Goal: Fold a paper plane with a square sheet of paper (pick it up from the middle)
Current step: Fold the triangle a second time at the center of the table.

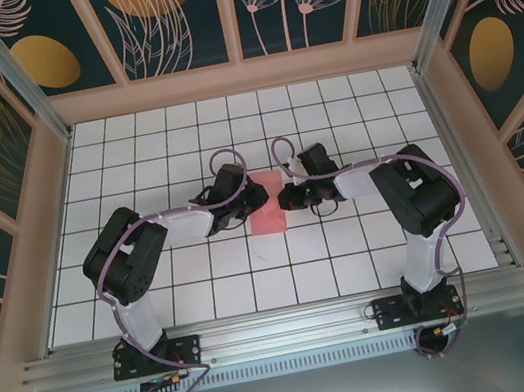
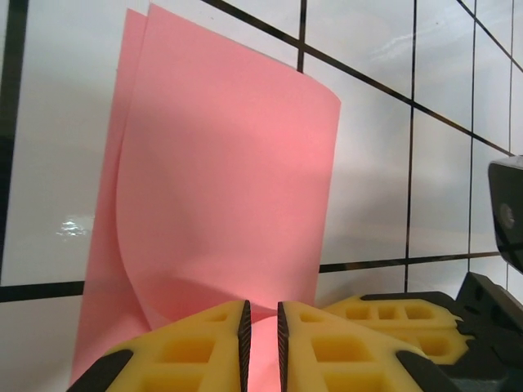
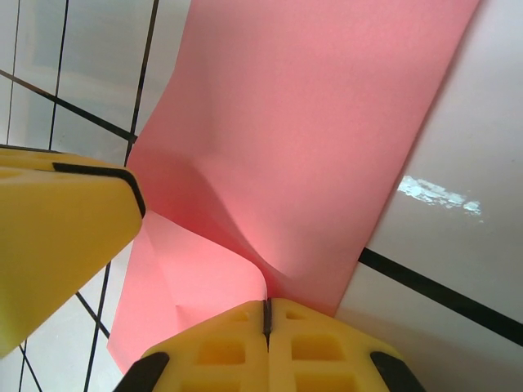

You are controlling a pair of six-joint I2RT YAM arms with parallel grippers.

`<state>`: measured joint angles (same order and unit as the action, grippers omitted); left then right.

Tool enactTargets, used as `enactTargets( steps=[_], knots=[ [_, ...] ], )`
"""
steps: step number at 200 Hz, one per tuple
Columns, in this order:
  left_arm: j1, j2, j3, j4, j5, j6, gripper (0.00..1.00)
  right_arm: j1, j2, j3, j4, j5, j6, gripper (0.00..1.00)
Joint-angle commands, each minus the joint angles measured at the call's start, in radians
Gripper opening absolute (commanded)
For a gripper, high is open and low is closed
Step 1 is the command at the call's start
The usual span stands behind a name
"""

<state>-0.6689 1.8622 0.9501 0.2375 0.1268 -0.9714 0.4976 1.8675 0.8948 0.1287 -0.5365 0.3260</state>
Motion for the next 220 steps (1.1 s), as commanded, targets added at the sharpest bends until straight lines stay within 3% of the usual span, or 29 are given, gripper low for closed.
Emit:
enactTargets(
  steps=[1,43,105,147,220],
  knots=[
    [0.008,0.036,0.016,-0.012,-0.005,0.025,0.2,0.007,0.038,0.01,-0.04,0.026,-0.016,0.0],
    [0.009,0.07,-0.003,-0.028,-0.033,0.015,0.2,0.008,0.038,0.01,-0.045,0.029,-0.018,0.0],
    [0.022,-0.006,0.016,-0.072,-0.07,0.04,0.22,0.009,0.04,0.019,-0.055,0.032,-0.025,0.0],
    [0.051,-0.019,0.078,-0.073,-0.028,0.079,0.24,0.009,0.044,0.014,-0.046,0.03,-0.022,0.0],
    [0.054,0.024,0.029,0.029,0.065,0.041,0.25,0.013,0.048,0.02,-0.049,0.029,-0.018,0.0]
  ],
)
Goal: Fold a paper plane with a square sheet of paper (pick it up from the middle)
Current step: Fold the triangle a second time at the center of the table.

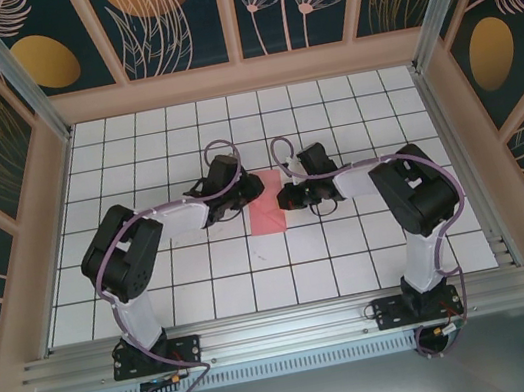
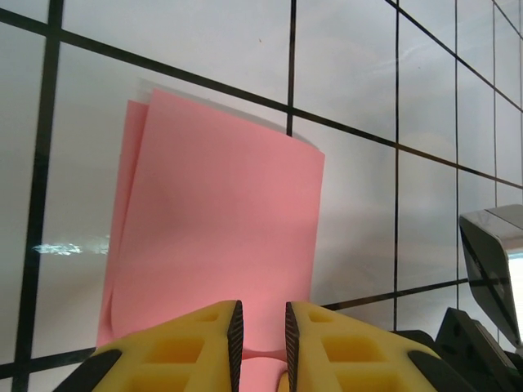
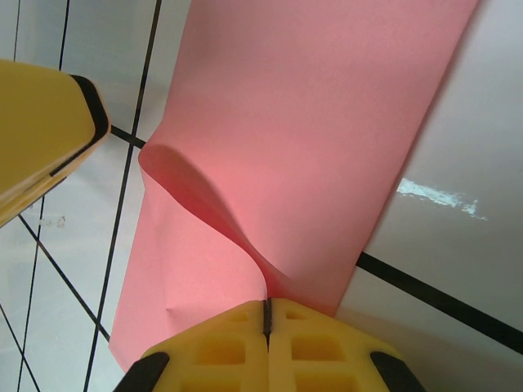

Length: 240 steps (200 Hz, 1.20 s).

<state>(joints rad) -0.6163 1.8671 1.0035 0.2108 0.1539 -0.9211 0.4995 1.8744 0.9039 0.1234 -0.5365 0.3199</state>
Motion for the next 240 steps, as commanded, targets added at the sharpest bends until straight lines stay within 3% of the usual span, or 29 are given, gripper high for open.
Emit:
enactTargets(
  steps=[1,73,120,179,240],
  knots=[
    [0.001,0.019,-0.038,0.058,0.039,-0.009,0.25,0.011,0.041,0.011,-0.044,0.029,-0.012,0.0],
    [0.001,0.069,-0.093,0.069,-0.011,-0.004,0.25,0.014,0.043,0.008,-0.039,0.033,-0.012,0.0],
    [0.0,-0.043,-0.072,0.046,0.017,-0.013,0.28,0.014,0.043,0.011,-0.041,0.034,-0.01,0.0],
    [-0.056,-0.136,-0.183,0.133,0.073,-0.131,0.14,0.016,0.042,0.018,-0.043,0.037,-0.009,0.0],
    [-0.105,-0.105,-0.27,0.277,0.105,-0.225,0.11,0.016,0.045,0.021,-0.049,0.038,-0.013,0.0]
  ],
)
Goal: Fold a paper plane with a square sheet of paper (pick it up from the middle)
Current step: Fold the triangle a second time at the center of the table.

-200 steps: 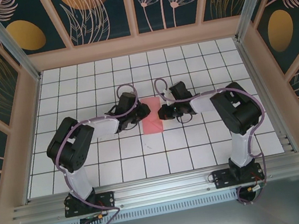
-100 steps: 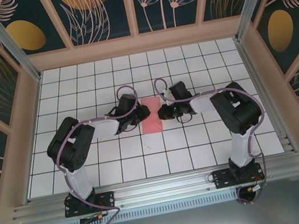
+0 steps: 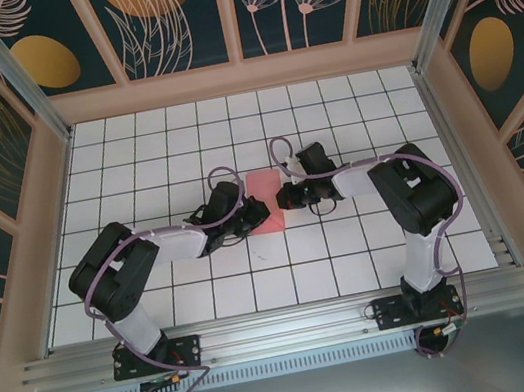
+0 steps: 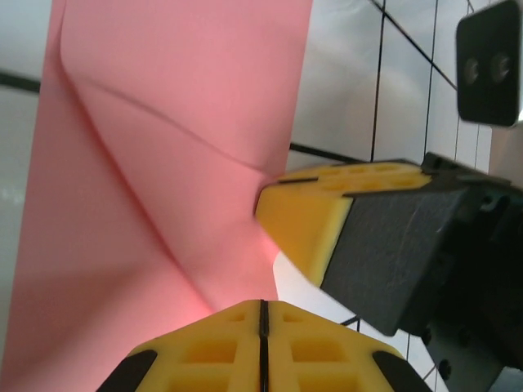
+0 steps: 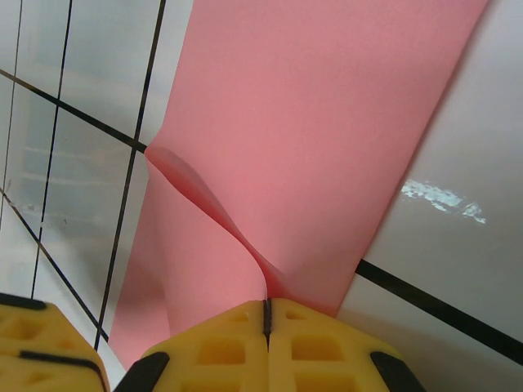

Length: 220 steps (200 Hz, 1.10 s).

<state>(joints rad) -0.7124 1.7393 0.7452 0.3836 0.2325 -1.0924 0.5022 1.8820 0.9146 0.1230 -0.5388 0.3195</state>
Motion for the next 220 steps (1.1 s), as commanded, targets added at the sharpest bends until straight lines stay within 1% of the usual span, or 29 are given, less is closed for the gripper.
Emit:
enactTargets(
  steps=[1,65,100,128,179,220],
  knots=[
    [-0.01,0.024,-0.012,0.105,0.027,-0.054,0.11,0.013,0.037,0.01,-0.049,0.04,-0.013,0.0],
    [-0.014,0.094,-0.014,0.128,0.024,-0.051,0.12,0.015,0.05,0.022,-0.047,0.035,-0.009,0.0],
    [-0.014,0.144,-0.011,0.157,0.04,-0.053,0.13,0.017,0.054,0.022,-0.051,0.035,-0.01,0.0],
    [-0.014,0.113,-0.016,0.116,0.005,-0.039,0.13,0.018,0.054,0.023,-0.056,0.042,-0.011,0.0],
    [-0.017,0.015,-0.004,0.081,0.001,-0.033,0.15,0.018,0.057,0.026,-0.057,0.043,-0.013,0.0],
    [-0.021,0.026,-0.018,0.105,0.014,-0.054,0.14,0.018,0.059,0.031,-0.059,0.043,-0.014,0.0]
  ],
)
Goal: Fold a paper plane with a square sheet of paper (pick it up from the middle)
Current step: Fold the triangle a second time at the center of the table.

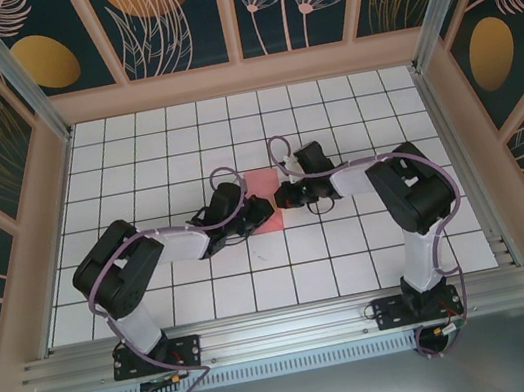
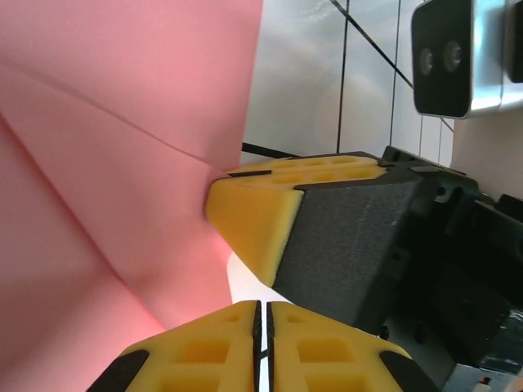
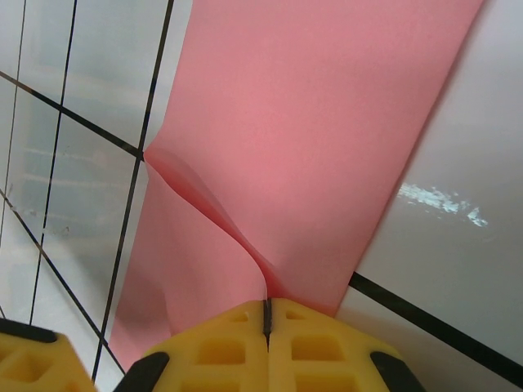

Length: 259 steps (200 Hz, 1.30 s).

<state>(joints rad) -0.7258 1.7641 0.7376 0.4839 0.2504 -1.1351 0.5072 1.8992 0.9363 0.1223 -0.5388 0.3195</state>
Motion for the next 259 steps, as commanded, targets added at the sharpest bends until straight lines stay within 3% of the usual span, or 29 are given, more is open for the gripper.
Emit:
enactTargets(
  steps=[1,49,115,196,259],
  knots=[
    [-0.008,0.002,-0.01,0.007,-0.003,-0.013,0.14,0.013,0.042,0.01,-0.059,0.042,-0.014,0.0],
    [-0.021,0.077,0.008,0.066,0.017,-0.043,0.14,0.015,0.045,0.014,-0.061,0.042,-0.016,0.0],
    [-0.041,0.142,0.053,-0.144,-0.052,-0.026,0.1,0.021,0.047,0.014,-0.063,0.052,-0.014,0.0],
    [-0.044,-0.005,0.084,-0.143,-0.023,0.009,0.16,0.022,0.049,0.015,-0.071,0.064,-0.021,0.0],
    [-0.059,0.054,0.081,-0.106,-0.003,-0.015,0.13,0.022,0.05,0.018,-0.07,0.062,-0.019,0.0]
  ],
)
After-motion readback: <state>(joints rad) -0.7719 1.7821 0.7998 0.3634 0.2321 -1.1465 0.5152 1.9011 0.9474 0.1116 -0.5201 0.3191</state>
